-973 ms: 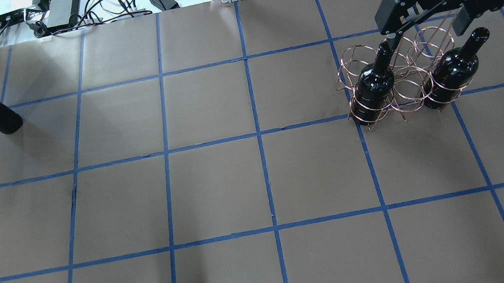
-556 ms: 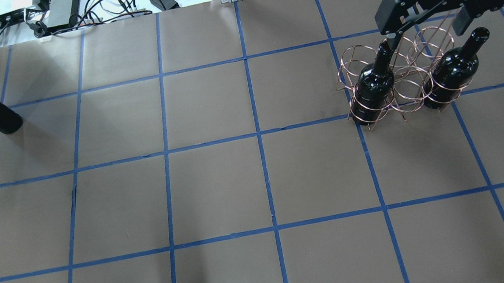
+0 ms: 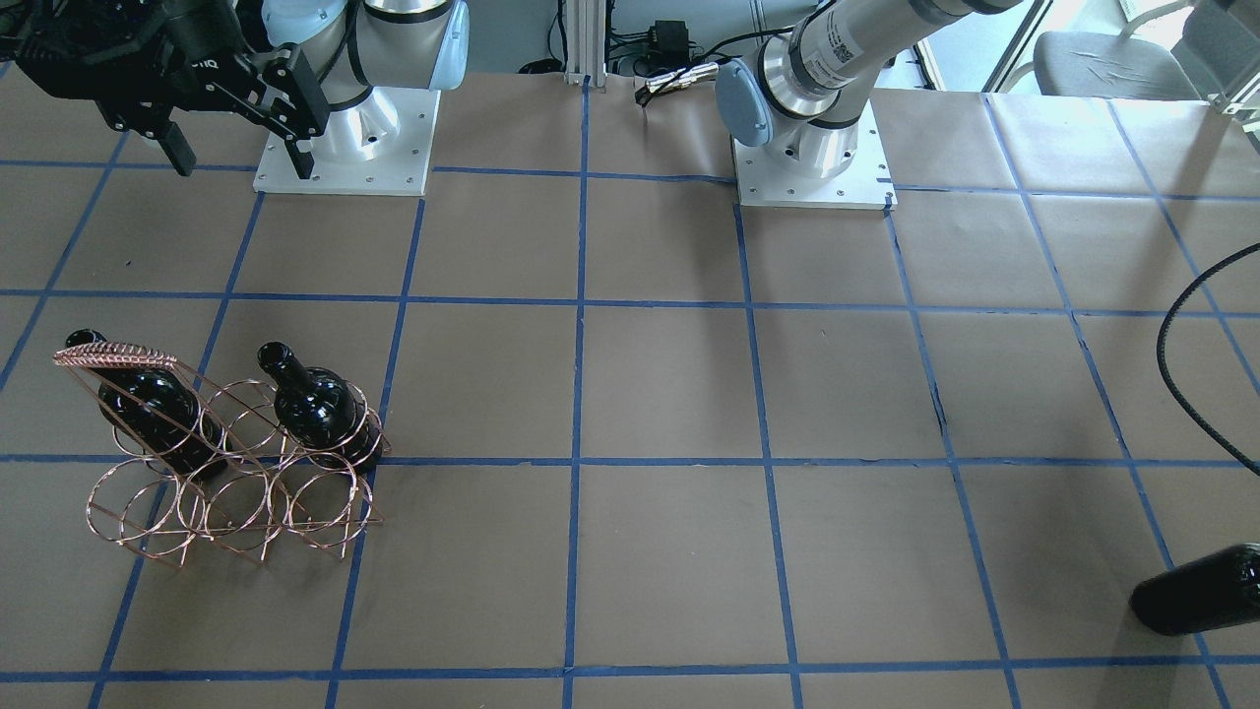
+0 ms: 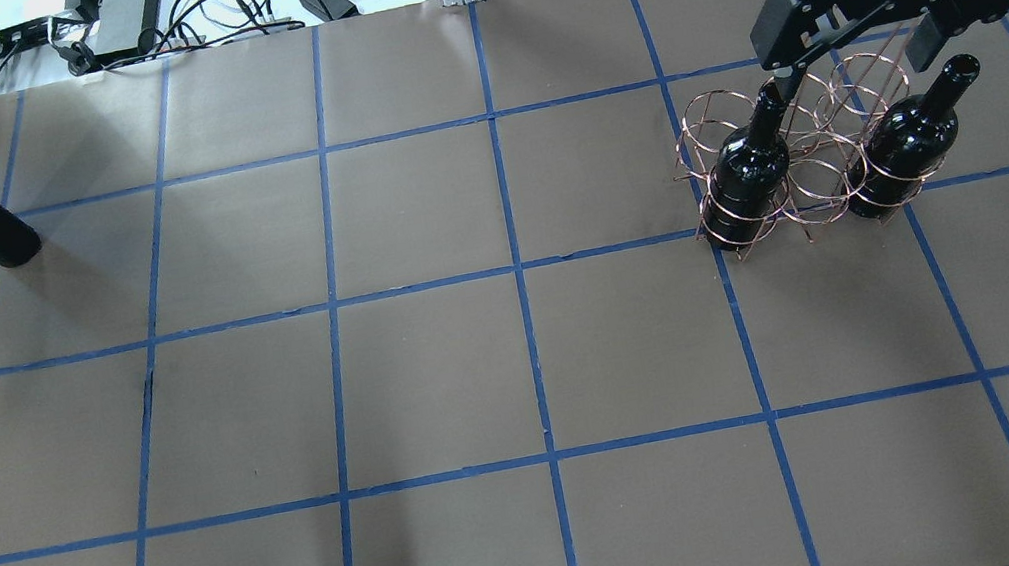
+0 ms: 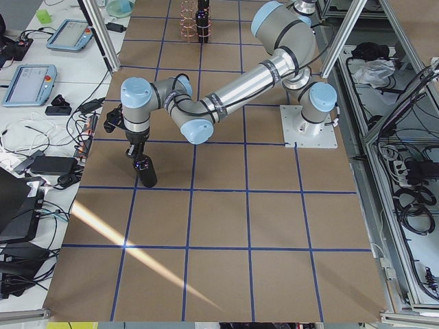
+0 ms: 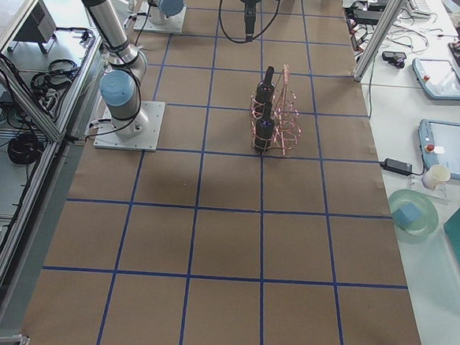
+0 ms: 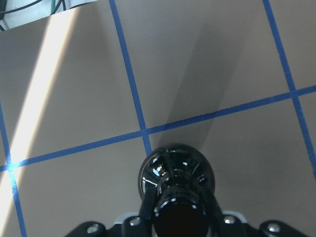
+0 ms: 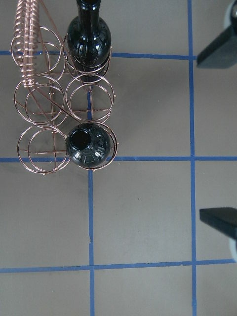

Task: Place wine into wine basket
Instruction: 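Hold the dark wine bottle in the left gripper near the table's far edge, then carry the bottle toward the table center and lower it upright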

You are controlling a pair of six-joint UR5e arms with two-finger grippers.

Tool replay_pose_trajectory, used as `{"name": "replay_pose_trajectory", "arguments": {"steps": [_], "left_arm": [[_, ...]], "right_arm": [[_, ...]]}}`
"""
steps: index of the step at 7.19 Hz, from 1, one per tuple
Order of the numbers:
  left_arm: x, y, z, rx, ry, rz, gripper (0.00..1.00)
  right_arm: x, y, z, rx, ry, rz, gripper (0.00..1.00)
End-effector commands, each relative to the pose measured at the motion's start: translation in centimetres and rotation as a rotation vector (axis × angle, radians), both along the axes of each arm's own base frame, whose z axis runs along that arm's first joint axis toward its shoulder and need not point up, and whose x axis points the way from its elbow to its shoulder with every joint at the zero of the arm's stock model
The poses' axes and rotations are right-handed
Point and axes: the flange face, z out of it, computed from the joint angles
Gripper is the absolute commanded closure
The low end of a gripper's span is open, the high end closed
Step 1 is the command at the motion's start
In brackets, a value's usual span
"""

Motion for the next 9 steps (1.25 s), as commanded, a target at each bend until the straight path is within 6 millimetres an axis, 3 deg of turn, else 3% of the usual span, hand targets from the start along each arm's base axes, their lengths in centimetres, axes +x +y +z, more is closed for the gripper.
{"name": "replay_pose_trajectory", "arguments": {"steps": [1,4,7,9], "left_arm": [[-1.6,2.1,3.4,0.039,0.030,0.006,0.90],[-6.7,10.2,4.5,0.143,0.061,0.005,0.93],[-13.8,20.7,4.6,0.183,0.084,0.077,1.00],[-19.5,23.7,5.4,0.166,0.103,0.180,1.00]], "right_arm": [[0.0,0.0,0.0,0.000,0.000,0.000,0.00],[0.0,0.0,-0.1,0.000,0.000,0.000,0.00],[0.0,0.0,-0.1,0.002,0.001,0.000,0.00],[0.0,0.0,-0.1,0.002,0.001,0.000,0.00]]}}
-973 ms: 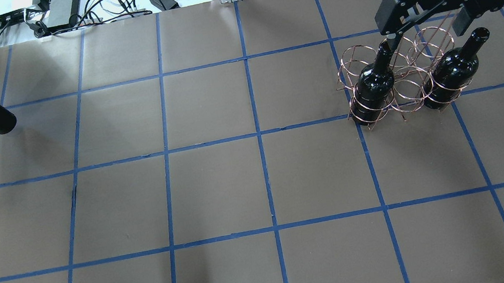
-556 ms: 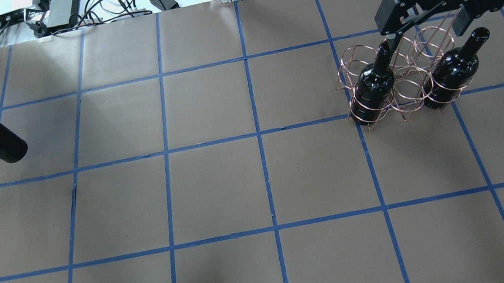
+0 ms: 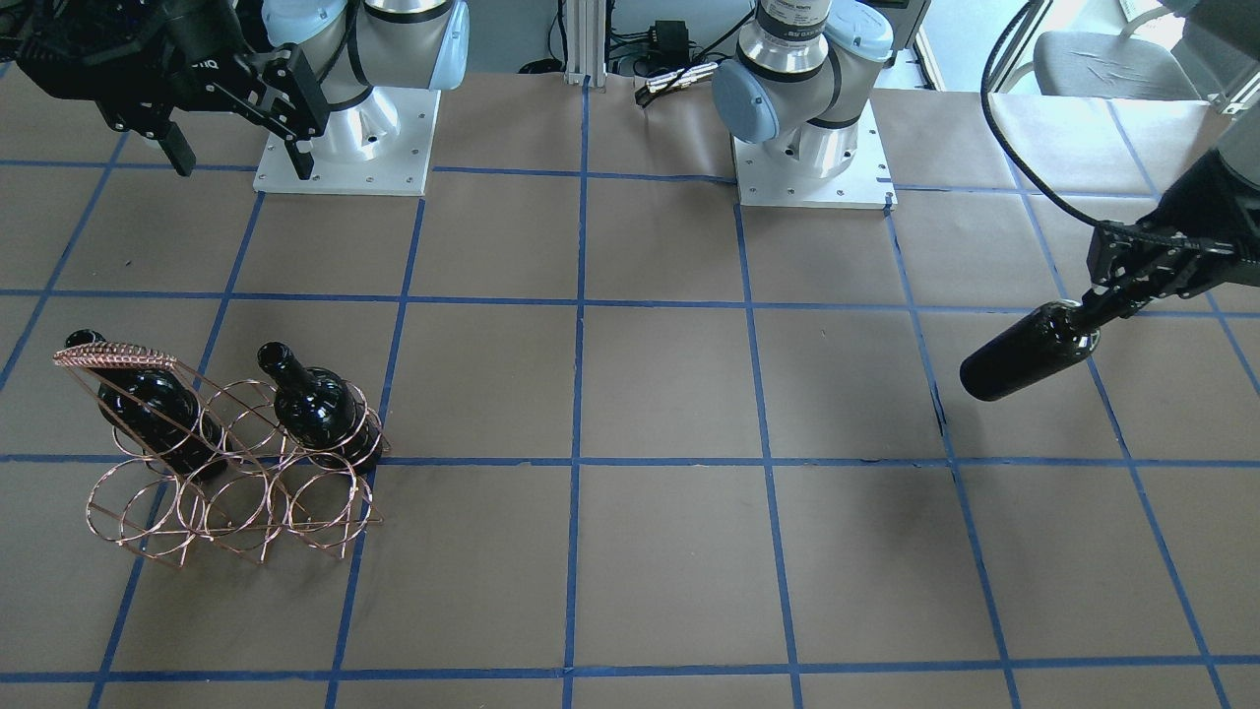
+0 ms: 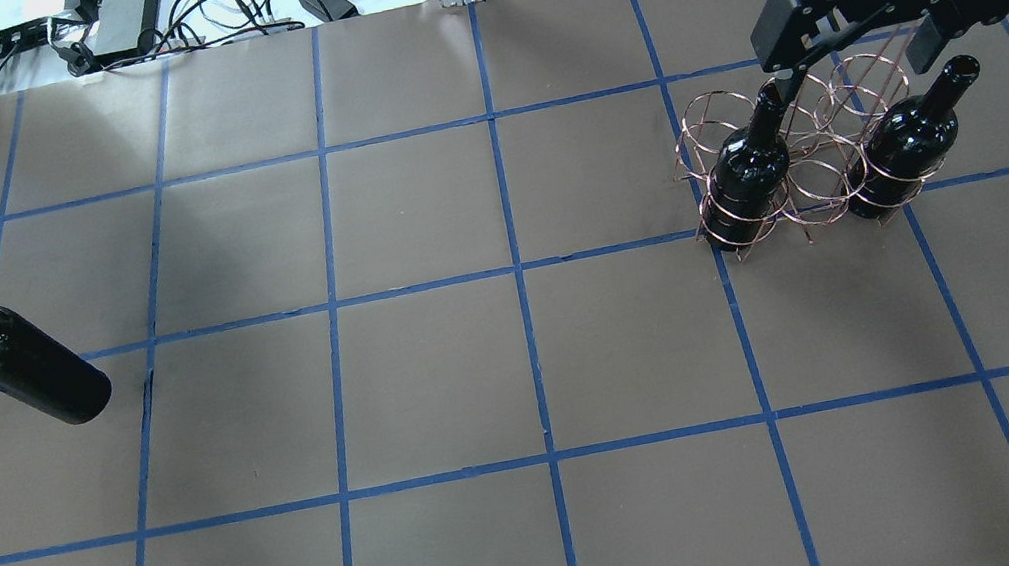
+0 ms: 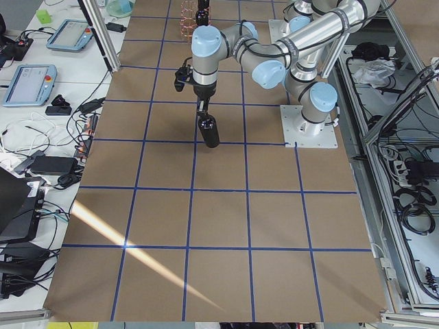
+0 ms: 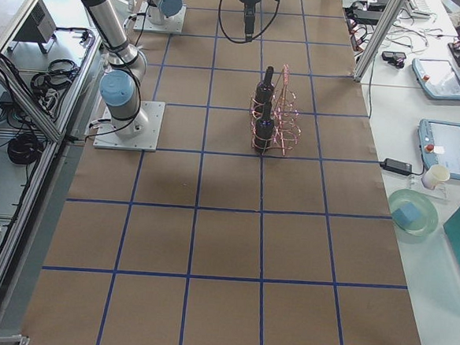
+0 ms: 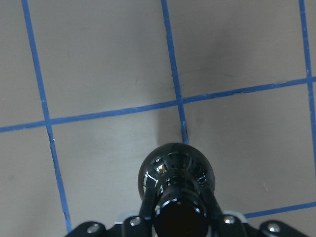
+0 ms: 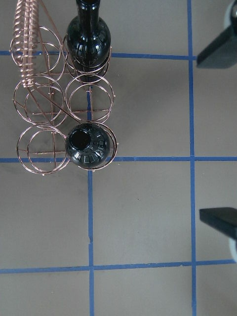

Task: Place wine into wine basket
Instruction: 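Carry the bottle toward the table center and lower it upright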

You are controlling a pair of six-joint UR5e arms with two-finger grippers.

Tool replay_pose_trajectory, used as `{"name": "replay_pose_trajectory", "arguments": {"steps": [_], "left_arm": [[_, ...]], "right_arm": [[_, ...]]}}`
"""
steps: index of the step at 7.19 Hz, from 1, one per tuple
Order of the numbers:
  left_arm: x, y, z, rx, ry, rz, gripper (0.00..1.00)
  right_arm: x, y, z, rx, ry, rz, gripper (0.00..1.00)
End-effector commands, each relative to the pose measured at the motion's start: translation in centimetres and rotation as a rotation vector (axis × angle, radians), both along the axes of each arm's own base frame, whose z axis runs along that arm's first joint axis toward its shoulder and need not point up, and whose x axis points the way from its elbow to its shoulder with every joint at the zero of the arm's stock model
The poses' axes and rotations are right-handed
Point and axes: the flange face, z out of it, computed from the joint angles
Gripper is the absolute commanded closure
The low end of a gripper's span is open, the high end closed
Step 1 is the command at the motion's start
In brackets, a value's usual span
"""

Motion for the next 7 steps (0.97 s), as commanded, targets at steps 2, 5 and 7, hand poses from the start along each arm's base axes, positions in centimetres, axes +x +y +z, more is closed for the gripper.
{"name": "replay_pose_trajectory", "arguments": {"steps": [2,5,7], "left_arm": [[-15.9,1.9,0.6,0.002,0.031,0.173,1.00],[-26.2,2.2,-0.5,-0.019,0.049,0.265,1.00],[-26.3,0.7,-1.7,-0.089,0.020,0.247,1.00]], "right_arm": [[0.0,0.0,-0.2,0.005,0.002,0.001,0.00],[0.0,0.0,-0.2,0.005,0.002,0.001,0.00],[0.0,0.0,-0.2,0.005,0.003,0.001,0.00]]}}
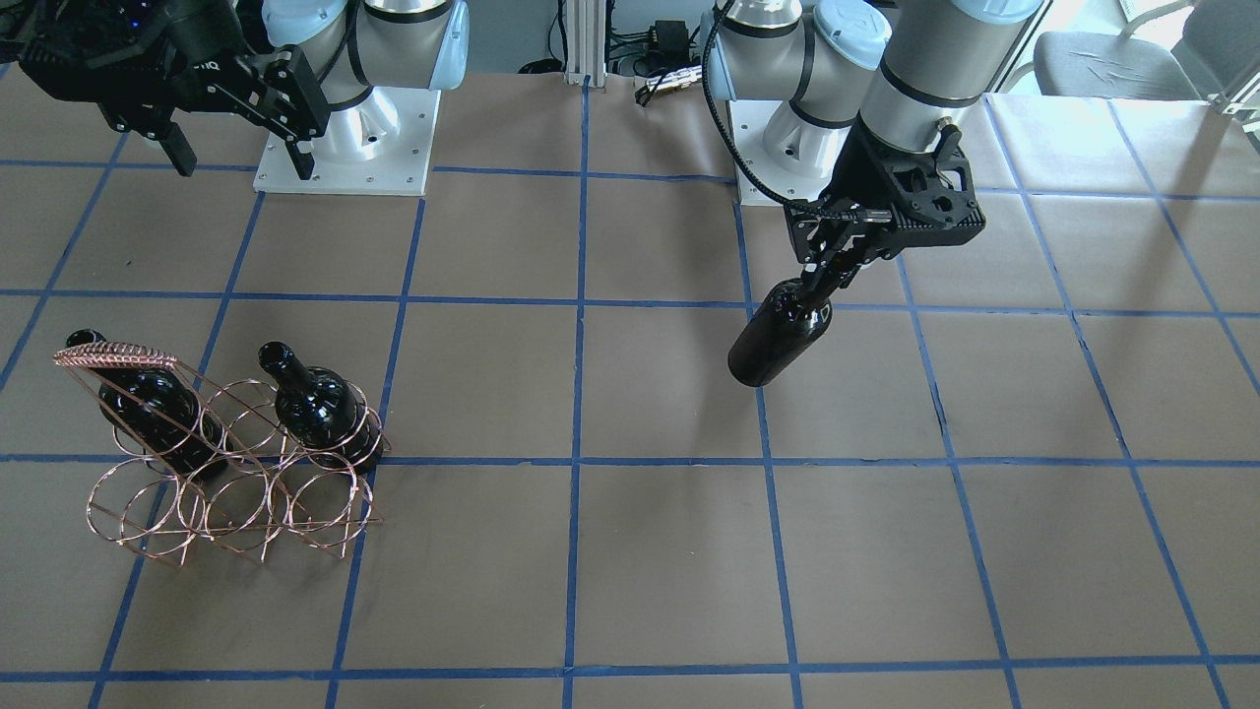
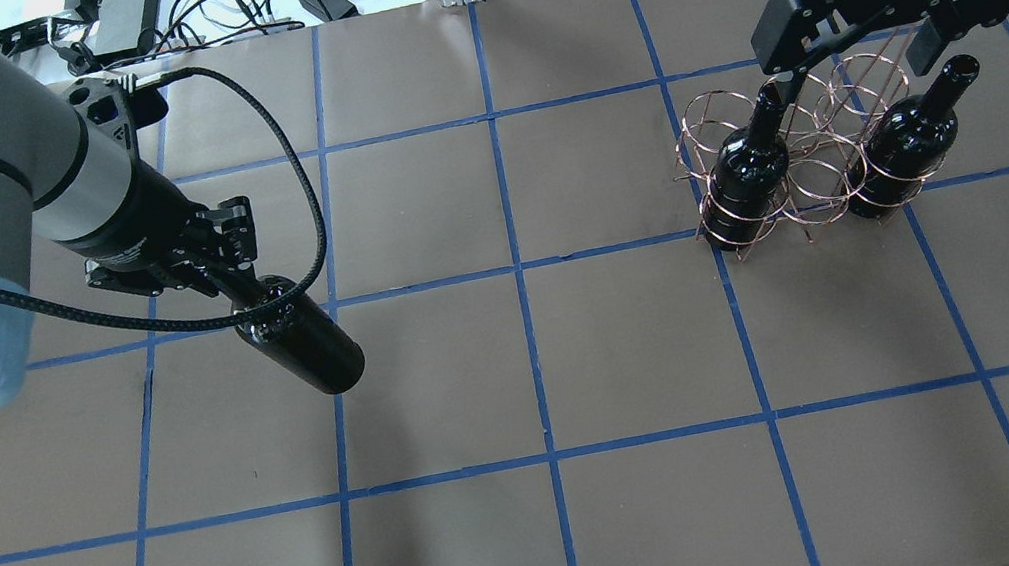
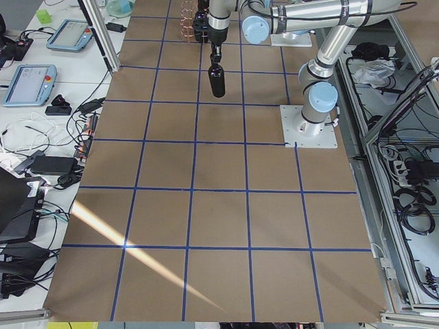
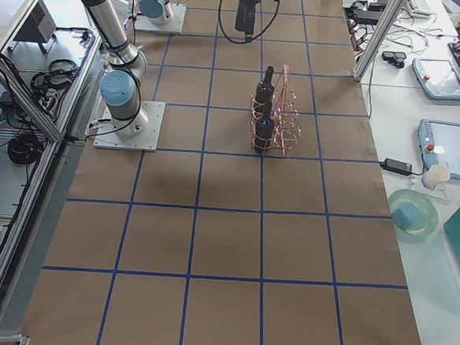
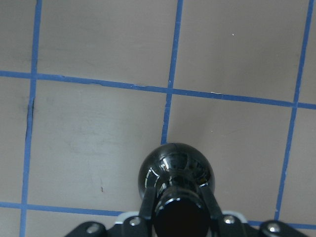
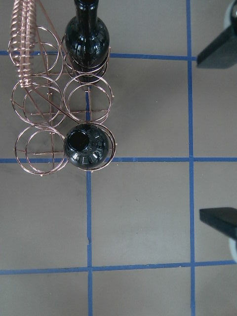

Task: Place wine into wine basket
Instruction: 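Carry the bottle toward the table center and lower it upright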

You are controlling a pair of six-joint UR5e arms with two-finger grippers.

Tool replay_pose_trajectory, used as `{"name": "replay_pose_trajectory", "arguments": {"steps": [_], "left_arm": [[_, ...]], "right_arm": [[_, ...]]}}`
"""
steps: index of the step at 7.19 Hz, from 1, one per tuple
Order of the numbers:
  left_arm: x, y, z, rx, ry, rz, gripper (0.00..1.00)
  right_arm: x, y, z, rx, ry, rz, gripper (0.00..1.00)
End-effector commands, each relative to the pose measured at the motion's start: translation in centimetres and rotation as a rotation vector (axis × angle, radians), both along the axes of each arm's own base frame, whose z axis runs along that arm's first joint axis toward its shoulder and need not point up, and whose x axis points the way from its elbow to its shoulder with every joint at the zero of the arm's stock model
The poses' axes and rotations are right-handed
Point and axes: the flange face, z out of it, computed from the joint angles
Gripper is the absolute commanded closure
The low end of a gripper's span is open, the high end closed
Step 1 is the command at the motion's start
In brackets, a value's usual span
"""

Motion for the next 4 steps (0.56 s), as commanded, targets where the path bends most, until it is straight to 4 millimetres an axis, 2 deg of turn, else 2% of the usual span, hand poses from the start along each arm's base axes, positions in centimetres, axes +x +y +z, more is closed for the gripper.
{"name": "replay_pose_trajectory", "arguments": {"steps": [1,3,4], "left_arm": [[-0.6,-1.9,-1.1,-0.054,-0.015,0.010,1.00],[-2.2,-2.0,-2.3,-0.042,-0.069,-0.021,1.00],[-2.3,-2.6,-2.9,-0.042,-0.108,-0.029,1.00]], "right_arm": [[0.0,0.0,0.0,-0.002,-0.002,0.000,0.00],[0.0,0.0,-0.2,0.001,0.000,0.000,0.00],[0.0,0.0,-0.3,0.003,-0.004,0.000,0.00]]}}
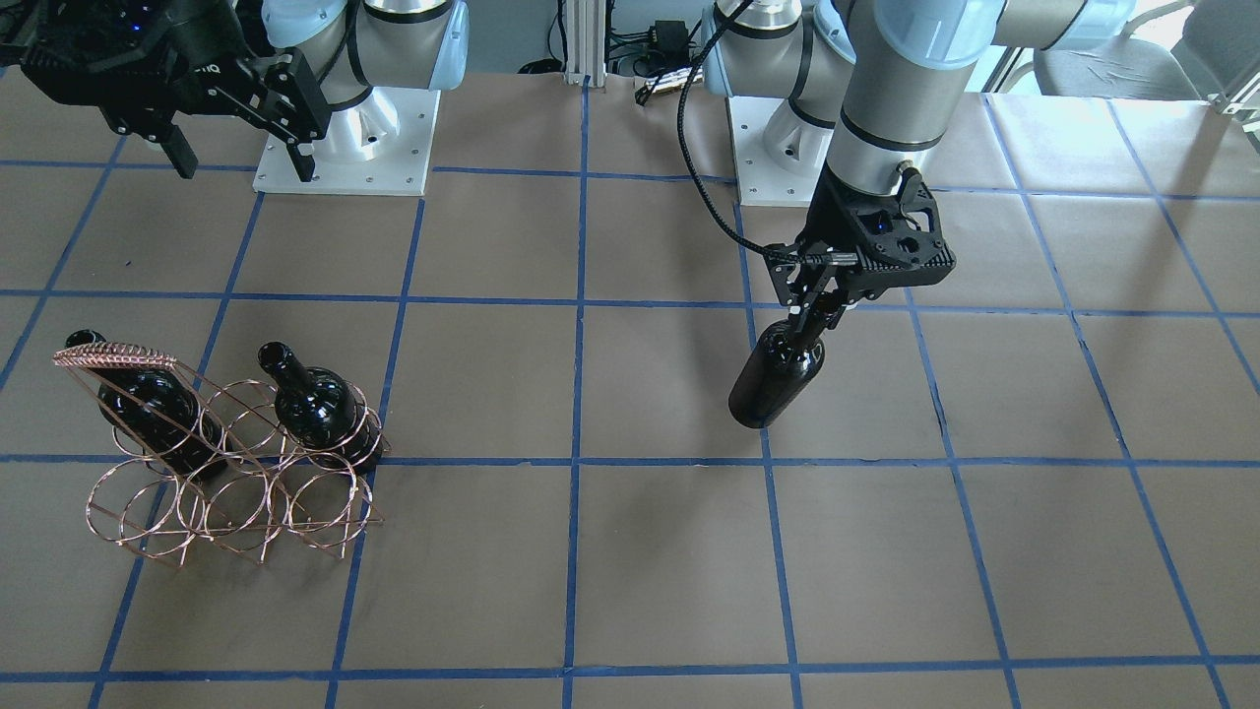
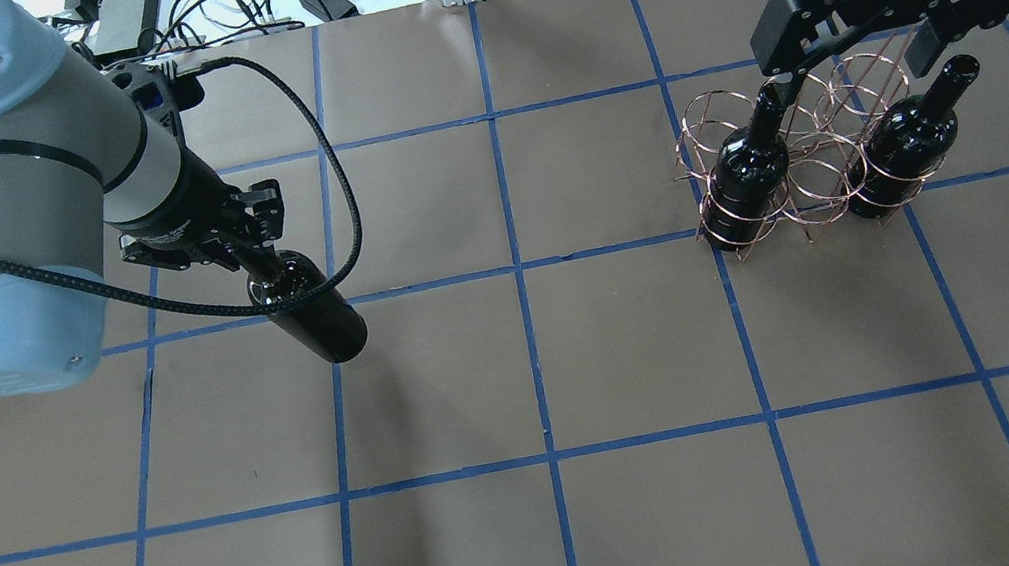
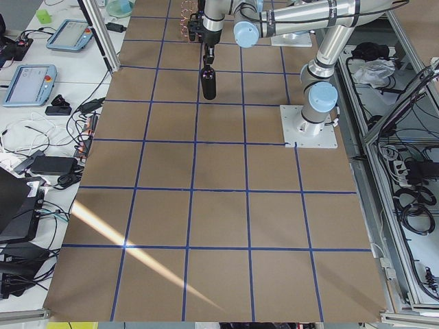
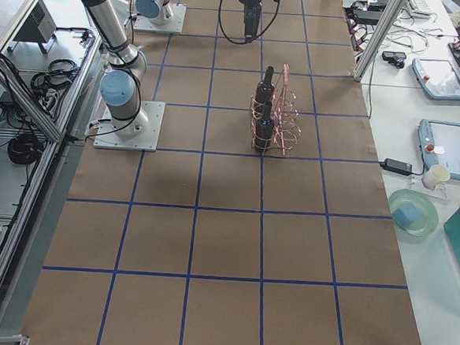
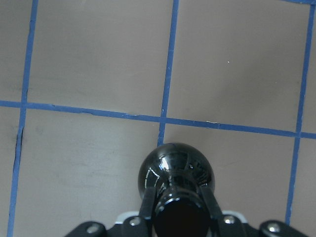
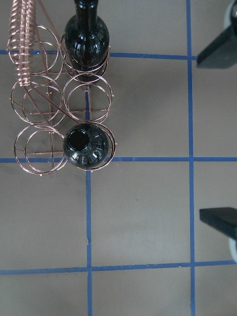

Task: Place wine into wine basket
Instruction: 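Carry the bottle toward the table center and lower it upright, then open the left gripper to release the standing bottle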

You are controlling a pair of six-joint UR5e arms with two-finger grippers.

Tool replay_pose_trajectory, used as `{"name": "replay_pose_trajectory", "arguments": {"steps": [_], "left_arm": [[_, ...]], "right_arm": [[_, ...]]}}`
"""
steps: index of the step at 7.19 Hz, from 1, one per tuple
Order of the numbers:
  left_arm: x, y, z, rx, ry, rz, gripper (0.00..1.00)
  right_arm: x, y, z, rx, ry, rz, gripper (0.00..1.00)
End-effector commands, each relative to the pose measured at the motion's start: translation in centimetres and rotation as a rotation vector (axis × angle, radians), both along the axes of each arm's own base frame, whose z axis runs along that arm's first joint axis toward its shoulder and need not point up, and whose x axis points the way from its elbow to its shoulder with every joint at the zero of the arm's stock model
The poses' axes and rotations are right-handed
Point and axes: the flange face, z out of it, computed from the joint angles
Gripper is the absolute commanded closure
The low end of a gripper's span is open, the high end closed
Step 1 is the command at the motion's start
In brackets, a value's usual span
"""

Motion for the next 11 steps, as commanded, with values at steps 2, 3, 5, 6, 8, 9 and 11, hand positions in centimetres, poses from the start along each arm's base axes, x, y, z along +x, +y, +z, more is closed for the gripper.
{"name": "replay_pose_trajectory", "arguments": {"steps": [2,3,5,6,8,9,11], "left_arm": [[-1.1,-1.2,-1.4,-0.018,-0.035,0.001,1.00],[-1.9,-1.5,-1.7,-0.038,-0.028,0.002,1.00],[-2.7,-1.5,-2.0,-0.035,-0.022,0.006,1.00],[-3.5,-1.0,-1.7,-0.037,-0.031,-0.010,1.00],[-3.7,-0.8,-1.8,-0.033,-0.033,-0.013,0.17],[-3.7,-0.8,-1.9,-0.029,-0.033,-0.013,0.10],[-3.3,-0.1,1.7,0.003,-0.034,-0.001,0.00]], "right_arm": [[0.0,0.0,-0.1,0.001,0.001,0.000,0.00],[0.0,0.0,-0.1,0.001,0.001,0.000,0.00],[0.0,0.0,-0.2,0.004,-0.001,0.000,0.00],[0.0,0.0,-0.2,0.004,0.001,0.000,0.00],[0.0,0.0,-0.2,0.004,0.001,0.000,0.00],[0.0,0.0,-0.2,0.004,0.001,0.000,0.00],[0.0,0.1,0.0,0.000,-0.001,-0.001,0.00]]}}
